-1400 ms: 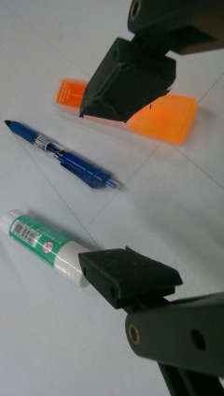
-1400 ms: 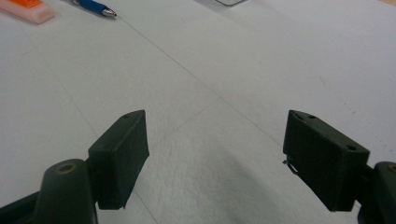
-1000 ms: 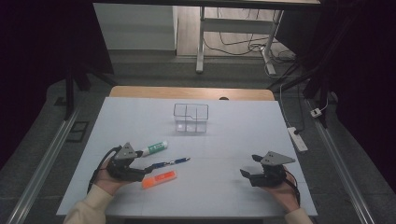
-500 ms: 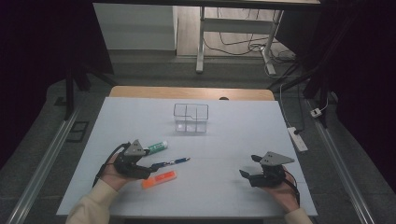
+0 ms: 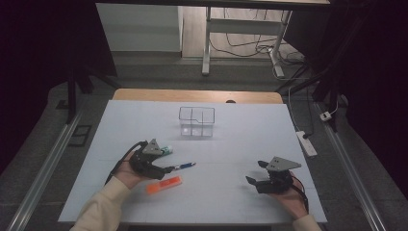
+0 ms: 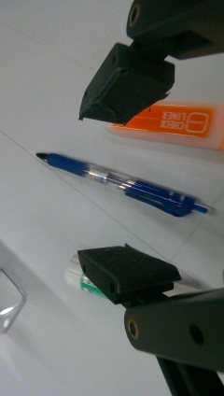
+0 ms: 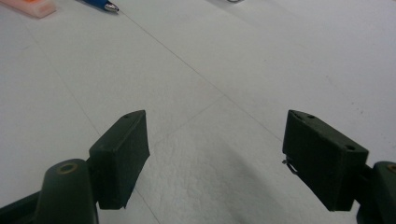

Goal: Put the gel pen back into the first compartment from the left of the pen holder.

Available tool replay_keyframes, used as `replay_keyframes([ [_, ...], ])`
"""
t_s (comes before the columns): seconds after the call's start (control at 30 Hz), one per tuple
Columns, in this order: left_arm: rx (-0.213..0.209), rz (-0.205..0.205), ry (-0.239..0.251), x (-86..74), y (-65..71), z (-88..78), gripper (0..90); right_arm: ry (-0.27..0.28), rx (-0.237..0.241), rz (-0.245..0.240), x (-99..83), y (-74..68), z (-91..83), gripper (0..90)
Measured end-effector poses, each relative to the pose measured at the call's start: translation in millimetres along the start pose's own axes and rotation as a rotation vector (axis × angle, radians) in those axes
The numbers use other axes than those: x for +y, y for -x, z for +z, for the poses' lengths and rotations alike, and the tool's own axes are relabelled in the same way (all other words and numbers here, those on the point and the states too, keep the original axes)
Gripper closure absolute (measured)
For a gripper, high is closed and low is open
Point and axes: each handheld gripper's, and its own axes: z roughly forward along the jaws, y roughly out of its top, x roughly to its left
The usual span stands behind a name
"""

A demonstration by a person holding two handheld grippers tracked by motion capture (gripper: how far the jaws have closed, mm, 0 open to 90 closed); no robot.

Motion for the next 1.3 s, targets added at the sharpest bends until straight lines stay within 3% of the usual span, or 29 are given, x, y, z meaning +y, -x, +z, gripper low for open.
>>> replay_keyframes([
  [0.47, -0.037, 0.068, -0.044, 30.3, 1.8, 19.2, 28.1, -0.010, 0.003, 0.001, -0.5, -0.2, 1.3, 21.8],
  [1.3, -0.093, 0.112, -0.105, 55.4, 1.5, 47.6, 29.3, -0.027, 0.012, 0.004, -1.8, -1.0, 4.2, 21.8],
])
